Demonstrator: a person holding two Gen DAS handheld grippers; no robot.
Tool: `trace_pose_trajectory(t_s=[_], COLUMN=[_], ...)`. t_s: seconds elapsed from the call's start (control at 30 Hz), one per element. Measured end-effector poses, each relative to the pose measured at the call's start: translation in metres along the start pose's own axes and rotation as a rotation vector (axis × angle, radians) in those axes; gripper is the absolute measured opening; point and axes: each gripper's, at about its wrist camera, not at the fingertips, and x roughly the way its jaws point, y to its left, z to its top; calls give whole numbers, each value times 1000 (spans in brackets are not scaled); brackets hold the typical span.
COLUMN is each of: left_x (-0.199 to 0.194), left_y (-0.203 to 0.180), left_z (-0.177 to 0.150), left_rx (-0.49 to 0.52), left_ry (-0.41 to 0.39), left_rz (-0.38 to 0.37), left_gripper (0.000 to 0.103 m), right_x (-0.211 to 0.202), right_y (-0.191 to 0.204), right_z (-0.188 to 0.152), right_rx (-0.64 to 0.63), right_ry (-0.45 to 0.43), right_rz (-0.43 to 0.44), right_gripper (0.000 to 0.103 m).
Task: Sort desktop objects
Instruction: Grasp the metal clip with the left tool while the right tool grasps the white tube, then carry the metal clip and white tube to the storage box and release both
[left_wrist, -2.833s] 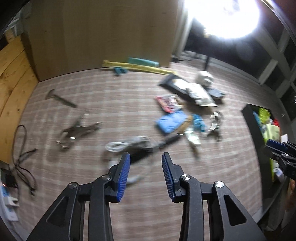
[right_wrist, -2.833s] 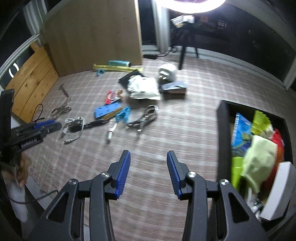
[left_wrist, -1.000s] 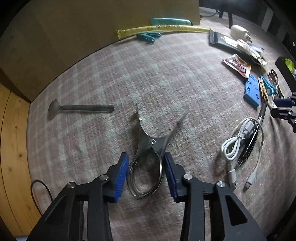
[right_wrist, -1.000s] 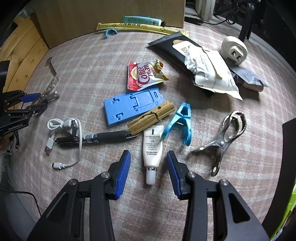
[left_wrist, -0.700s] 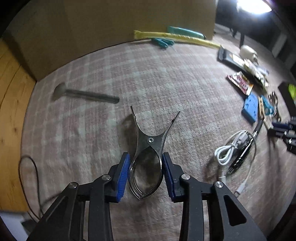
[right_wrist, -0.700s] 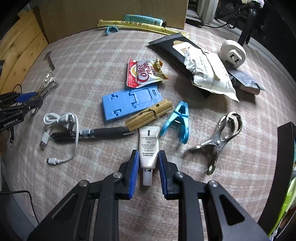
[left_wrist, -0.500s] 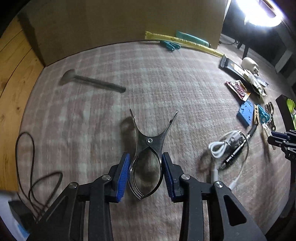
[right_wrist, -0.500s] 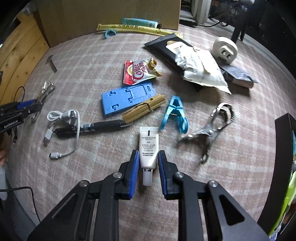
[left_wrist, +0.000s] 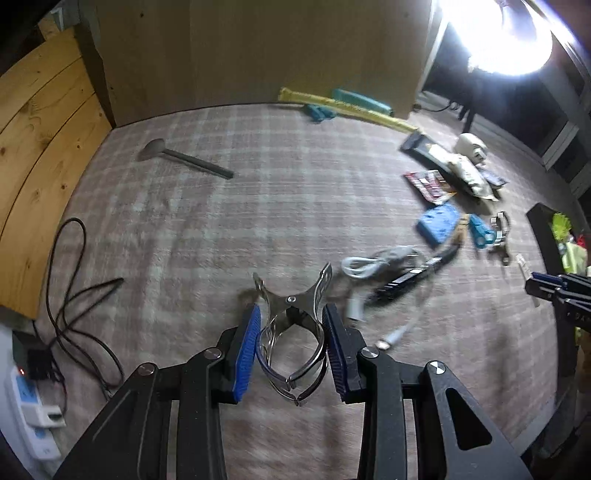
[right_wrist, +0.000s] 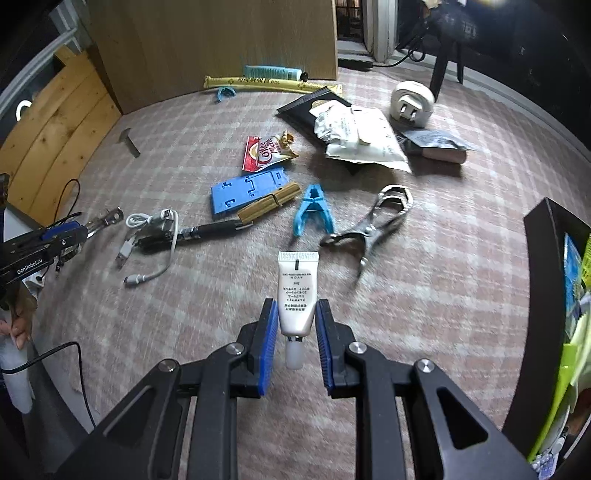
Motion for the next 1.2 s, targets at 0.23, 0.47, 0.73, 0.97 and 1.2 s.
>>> trace_pose_trajectory(t_s=[0.23,0.47,0.73,0.97,1.2], left_x=[-18,-44,-58,-53,-43], left_y=[-38,-91,-200,-317,-405], left_z=[-5,3,26,46,57], left_rx=[-1,52,176,292,350], left_ry=[-28,-78,-139,-155,-156], left_rz=[-9,-37,-148,-264,-338], left_gripper=[33,33,33,33,33], right_x=[-27,-56,-110,-151,-177], right_y=[-18,-52,-119,-212,-294], right_z=[-14,-21,-25,-39,-58], right_rx=[10,37,98,205,299], right_ry=[-41,-96,-176,-225,-234], right_rz=[14,-1,-61,-139,-206], right_gripper=[20,20,20,20,20])
